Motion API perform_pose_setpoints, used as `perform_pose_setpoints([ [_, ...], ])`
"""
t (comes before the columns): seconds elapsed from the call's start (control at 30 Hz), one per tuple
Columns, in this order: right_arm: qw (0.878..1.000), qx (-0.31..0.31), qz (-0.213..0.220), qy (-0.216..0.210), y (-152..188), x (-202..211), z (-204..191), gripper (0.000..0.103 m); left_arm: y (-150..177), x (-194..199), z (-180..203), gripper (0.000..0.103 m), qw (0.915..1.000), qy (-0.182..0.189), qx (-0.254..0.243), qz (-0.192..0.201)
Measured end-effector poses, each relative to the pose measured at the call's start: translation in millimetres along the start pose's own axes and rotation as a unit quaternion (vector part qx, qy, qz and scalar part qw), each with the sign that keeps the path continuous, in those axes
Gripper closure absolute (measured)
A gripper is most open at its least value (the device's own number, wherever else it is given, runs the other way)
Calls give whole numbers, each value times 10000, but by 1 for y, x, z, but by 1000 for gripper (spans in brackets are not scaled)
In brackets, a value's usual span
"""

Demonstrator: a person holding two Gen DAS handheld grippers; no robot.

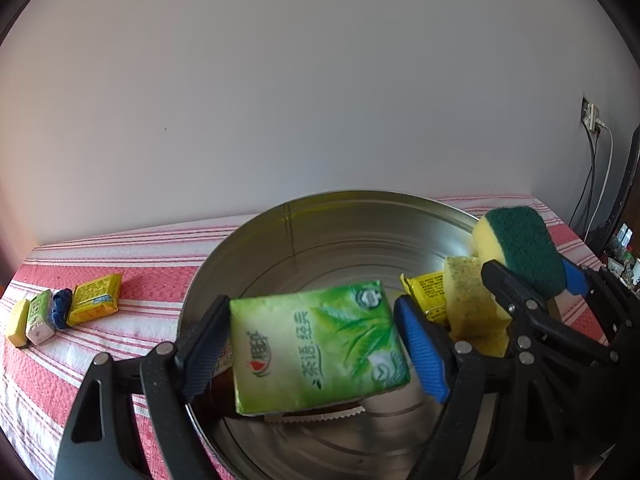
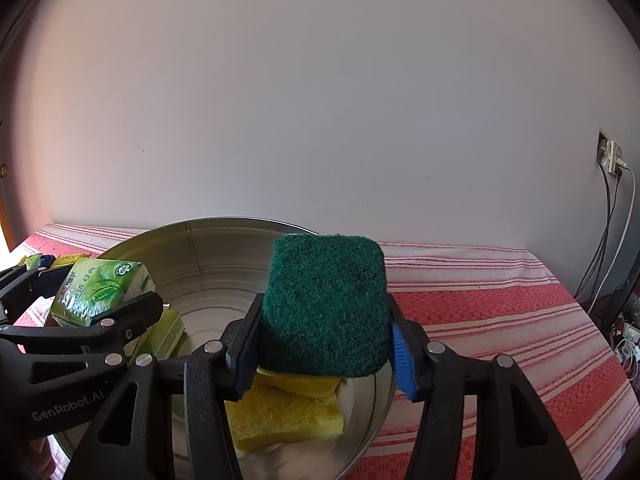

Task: Organize objects
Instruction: 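Open both tools to drop the tissue pack and scouring sponge into the tin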

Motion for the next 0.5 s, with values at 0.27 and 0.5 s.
perform_pose_setpoints([
  [0.27, 9979, -406, 492, -67, -4, 2, 32, 19, -6, 4, -19, 0, 9992, 120, 298, 234],
  [0.5, 9910, -719, 1118, 136, -6, 27, 38, 10, -6, 19, -15, 0, 9980, -198, 82, 593],
])
Point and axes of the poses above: each gripper's, at about its wrist camera, not at the fingertips, and x roughly against the way its jaws point, z to its right, y to its underside, the point moved 4 cm from there along -x, roughly the way its jaws point, and after that the axes turned 7 degrees about -y, right-handed, at the moved point
